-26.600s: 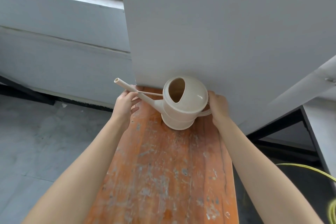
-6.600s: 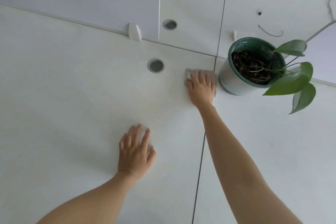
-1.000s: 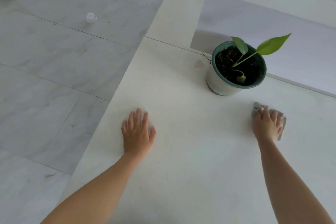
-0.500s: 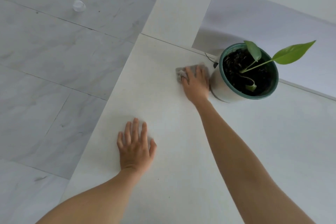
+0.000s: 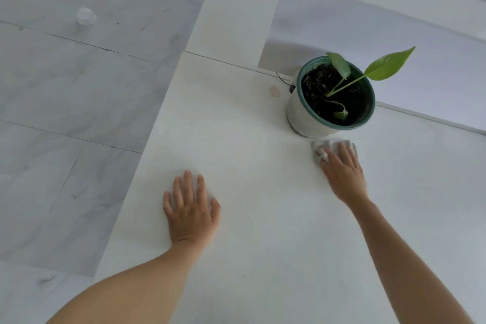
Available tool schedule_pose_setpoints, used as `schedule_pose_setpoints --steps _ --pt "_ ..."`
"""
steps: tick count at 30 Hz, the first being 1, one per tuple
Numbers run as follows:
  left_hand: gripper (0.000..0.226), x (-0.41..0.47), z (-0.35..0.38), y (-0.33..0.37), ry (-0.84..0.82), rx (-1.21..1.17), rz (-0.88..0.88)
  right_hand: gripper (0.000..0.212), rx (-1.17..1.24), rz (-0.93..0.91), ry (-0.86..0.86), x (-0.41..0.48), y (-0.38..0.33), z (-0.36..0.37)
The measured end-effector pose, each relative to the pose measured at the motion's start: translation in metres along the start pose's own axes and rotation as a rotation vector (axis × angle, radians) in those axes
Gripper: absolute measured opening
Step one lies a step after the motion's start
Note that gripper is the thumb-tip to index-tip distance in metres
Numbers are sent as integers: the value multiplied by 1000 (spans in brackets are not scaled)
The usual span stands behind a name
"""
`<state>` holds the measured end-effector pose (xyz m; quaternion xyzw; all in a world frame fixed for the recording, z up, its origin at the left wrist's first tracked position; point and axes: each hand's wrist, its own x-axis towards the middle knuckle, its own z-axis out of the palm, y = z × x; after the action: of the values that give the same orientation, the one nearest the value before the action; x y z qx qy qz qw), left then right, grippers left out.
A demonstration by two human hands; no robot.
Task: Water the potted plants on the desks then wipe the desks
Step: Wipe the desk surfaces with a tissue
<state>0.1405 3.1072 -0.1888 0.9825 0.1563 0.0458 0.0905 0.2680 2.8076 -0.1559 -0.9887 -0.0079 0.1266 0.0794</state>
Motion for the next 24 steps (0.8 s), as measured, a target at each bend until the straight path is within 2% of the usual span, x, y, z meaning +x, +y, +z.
schedule_pose_setpoints --steps 3,5,7,9,14,20,22,24 --pt "52 -1 -2 0 -25 4 5 48 186 436 80 21 40 -18" --pt "52 -1 -4 1 -41 1 0 46 273 576 103 23 32 -21" --pt "53 0 -6 2 -66 -13 -9 45 333 634 146 17 9 -18" --pt "54 1 -9 4 -100 -19 -21 44 357 608 159 2 -18 -12" --pt "55 1 -12 4 -155 -41 -27 41 302 394 106 -64 -86 24" --pt "57 2 -25 7 -305 -92 -26 53 186 126 65 -136 -121 41" --pt "57 2 -28 5 -329 -113 -28 51 279 111 14 -150 -120 36" --pt "58 1 -29 3 -320 -144 -24 34 542 191 43 -160 -121 25"
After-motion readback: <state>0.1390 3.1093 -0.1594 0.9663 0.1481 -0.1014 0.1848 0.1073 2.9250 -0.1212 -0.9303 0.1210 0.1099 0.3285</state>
